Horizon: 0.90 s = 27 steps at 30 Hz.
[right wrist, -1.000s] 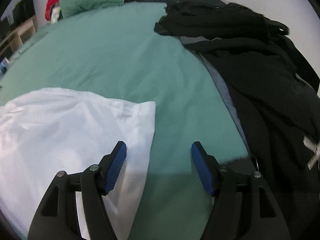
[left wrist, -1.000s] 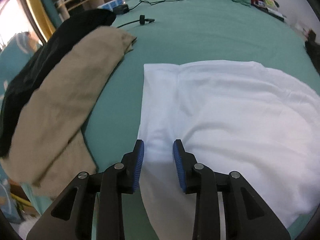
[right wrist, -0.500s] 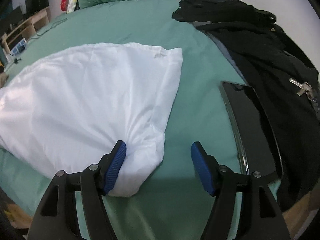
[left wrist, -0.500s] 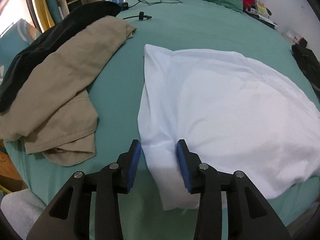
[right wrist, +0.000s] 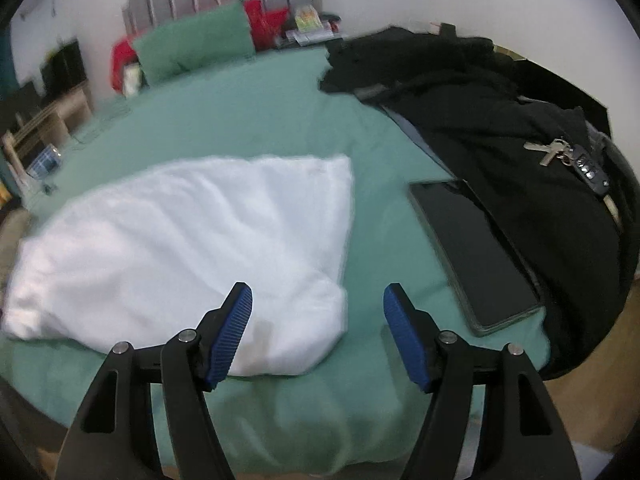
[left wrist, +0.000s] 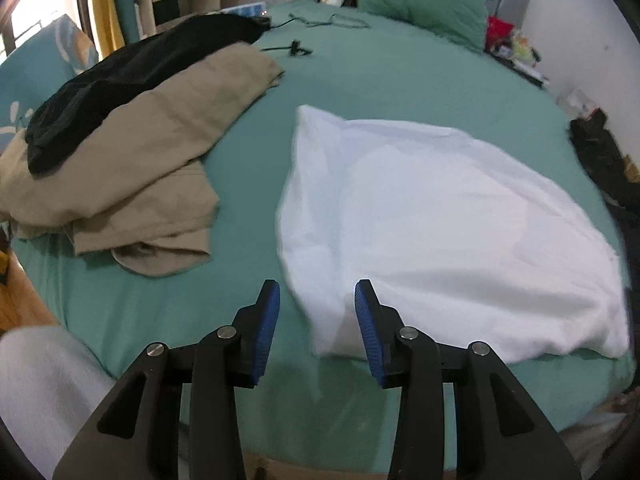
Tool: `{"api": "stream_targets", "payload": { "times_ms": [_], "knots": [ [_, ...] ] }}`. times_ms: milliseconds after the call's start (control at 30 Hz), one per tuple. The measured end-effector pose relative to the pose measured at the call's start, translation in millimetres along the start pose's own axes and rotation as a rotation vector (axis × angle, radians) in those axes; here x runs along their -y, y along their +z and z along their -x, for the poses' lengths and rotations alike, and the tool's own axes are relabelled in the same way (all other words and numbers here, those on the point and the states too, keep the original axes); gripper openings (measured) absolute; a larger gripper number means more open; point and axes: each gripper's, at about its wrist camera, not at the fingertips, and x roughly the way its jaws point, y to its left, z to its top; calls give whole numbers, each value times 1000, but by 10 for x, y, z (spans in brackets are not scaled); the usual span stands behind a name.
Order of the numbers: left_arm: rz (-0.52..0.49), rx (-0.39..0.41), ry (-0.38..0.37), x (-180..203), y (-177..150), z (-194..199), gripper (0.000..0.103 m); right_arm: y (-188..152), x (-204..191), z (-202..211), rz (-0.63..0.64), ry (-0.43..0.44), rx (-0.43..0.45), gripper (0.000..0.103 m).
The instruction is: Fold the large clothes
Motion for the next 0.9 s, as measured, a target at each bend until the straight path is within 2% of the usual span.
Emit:
{"api": "stream_targets", "payload": {
  "times_ms": [67,300,400,500,600,667,767,900],
  "knots": [
    [-10,7,-41,179,-64,64,41,-46,-57,-1,-34,79,-7,91],
    [-169,-8,-217,974,-174,113,41,-255,-327,-153,-145,284,-103,91],
    [-201,-73,-251,1202,-261,20,41,-344,-393,-251,-176,335,-150,92],
    [-238,-34,-212,1312,-230,9,41,-332,-381,-322,-228,390,-148,95],
    [-215,-9,-204,1320,-119,3,41,-286,-335,-487,-318,434,-150,96],
    [-217,3,-194,1346,-66,23,41,-231,-330,-573,-350,435,-142,99],
    [-270,39,-116,1424,-20,13,41,-125,-340,-616,-372,438,-100,103],
    [-236,27,-112,1422,151,-90,41,-28,-405,-642,-380,454,-67,103]
  ]
}}
